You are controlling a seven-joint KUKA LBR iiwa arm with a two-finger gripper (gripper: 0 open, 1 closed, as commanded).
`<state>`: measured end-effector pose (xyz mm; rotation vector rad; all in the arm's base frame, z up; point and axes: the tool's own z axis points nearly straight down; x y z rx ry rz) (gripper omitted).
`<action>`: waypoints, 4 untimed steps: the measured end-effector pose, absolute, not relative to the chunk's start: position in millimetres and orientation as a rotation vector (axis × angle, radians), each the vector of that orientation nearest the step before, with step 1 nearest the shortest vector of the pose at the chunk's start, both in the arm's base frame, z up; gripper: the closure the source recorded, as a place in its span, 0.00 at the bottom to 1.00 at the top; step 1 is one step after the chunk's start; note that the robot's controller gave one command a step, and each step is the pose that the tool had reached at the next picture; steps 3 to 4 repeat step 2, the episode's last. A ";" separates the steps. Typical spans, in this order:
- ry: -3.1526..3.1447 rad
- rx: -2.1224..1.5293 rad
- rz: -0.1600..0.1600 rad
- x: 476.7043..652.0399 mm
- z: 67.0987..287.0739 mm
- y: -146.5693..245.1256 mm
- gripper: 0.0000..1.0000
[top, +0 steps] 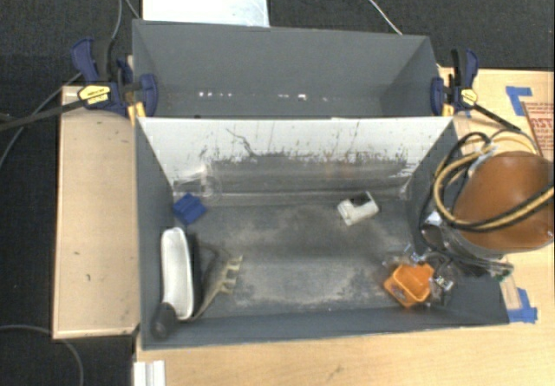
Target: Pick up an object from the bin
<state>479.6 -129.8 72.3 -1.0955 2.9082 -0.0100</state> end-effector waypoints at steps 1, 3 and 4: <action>2.898 -1.123 -0.012 484.2 71.0 -121.3 1.00; 2.891 -1.132 -0.012 481.0 71.1 -120.4 1.00; 2.891 -1.132 -0.012 481.0 71.1 -120.4 1.00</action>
Offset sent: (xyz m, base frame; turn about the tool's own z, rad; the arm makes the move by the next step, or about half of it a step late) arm -0.0016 0.0094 -0.0023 -0.0336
